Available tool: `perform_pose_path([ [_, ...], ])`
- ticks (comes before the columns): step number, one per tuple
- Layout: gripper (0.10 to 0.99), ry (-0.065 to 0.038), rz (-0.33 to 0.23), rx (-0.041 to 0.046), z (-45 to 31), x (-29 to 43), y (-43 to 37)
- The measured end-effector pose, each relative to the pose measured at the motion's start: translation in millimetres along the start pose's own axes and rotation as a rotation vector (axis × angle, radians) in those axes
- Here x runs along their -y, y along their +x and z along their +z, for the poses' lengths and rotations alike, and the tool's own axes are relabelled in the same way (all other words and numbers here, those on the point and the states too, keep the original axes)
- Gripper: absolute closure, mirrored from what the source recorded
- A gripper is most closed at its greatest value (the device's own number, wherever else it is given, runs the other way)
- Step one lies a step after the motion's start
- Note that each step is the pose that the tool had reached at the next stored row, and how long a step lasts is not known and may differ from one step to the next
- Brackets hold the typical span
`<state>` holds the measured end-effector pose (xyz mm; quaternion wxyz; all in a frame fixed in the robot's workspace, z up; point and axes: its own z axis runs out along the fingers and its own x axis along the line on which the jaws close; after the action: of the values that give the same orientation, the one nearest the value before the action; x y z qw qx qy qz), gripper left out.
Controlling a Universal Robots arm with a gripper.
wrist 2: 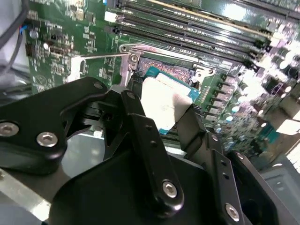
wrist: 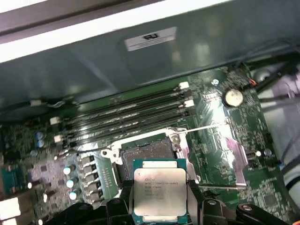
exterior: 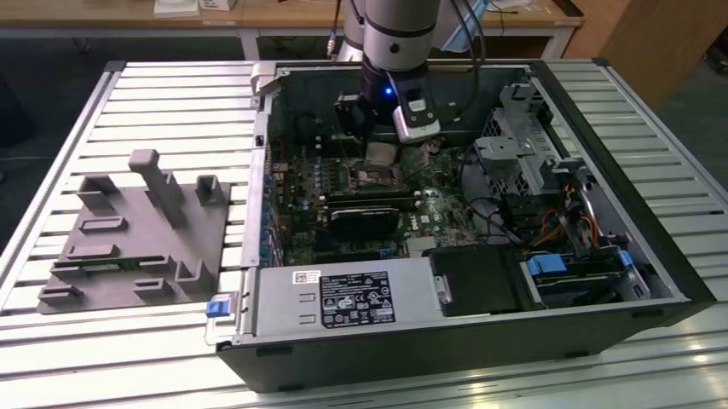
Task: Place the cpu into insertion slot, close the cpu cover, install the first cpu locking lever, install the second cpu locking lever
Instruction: 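Place the cpu into insertion slot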
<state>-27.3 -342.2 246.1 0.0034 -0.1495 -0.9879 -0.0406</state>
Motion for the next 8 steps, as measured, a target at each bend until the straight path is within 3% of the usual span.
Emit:
perform_pose_path([
  [8, 0.545, -0.003, 0.146, 0.0115, 1.2, 0.1, 0.0],
])
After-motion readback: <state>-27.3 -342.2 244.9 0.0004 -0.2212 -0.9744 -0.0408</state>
